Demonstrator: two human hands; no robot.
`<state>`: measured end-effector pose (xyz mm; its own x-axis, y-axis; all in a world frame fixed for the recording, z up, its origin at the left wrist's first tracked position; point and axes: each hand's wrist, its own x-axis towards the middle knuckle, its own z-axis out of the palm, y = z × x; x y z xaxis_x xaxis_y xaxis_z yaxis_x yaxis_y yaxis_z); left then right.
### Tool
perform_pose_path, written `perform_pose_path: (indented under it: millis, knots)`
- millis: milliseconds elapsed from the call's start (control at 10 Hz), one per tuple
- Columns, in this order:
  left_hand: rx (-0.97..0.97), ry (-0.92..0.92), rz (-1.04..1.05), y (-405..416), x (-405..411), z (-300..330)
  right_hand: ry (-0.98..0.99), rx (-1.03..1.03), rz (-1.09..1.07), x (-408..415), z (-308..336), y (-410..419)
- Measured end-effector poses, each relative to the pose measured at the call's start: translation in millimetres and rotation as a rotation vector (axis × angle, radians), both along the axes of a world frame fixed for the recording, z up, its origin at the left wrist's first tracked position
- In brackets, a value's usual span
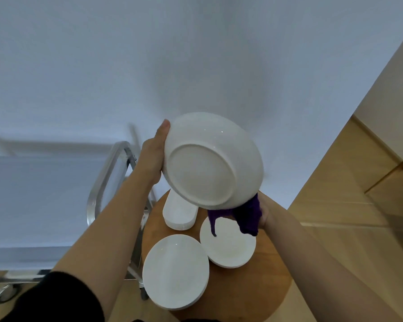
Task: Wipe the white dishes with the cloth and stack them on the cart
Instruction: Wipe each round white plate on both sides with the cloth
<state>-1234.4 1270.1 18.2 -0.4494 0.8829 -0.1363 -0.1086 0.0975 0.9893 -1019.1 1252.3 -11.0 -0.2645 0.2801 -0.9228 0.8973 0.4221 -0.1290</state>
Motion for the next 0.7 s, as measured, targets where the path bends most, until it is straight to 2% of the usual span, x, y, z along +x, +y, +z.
perform_pose_path:
  millis: [100, 200, 300, 400, 500, 600, 700]
  knots:
    - [-0.024, 0.037, 0.064, -1, 0, 5, 0.971, -0.179, -1.021, 5, 6, 4]
    - [-0.035, -0.014, 0.158, -6, -2, 3, 1.648, -0.326, -1.859, 29, -14, 22]
    - [-0.027, -0.062, 0.28, -8, -2, 1, 1.801, 0.004, -1.762, 44, 8, 31]
    - [-0.055, -0.059, 0.279, -6, 17, 1, 1.916, 0.522, -1.222, 28, 30, 19]
    - [-0.058, -0.053, 0.26, -6, 47, 9, 1.667, 1.22, -0.341, -13, 18, -1]
    - [0.018, 0.089, 0.172, -9, 68, 13, 1.308, 1.655, -0.135, -37, -17, -19]
    - [0.099, 0.148, 0.114, -15, 74, 14, 1.317, 1.804, -0.176, -43, -23, -24]
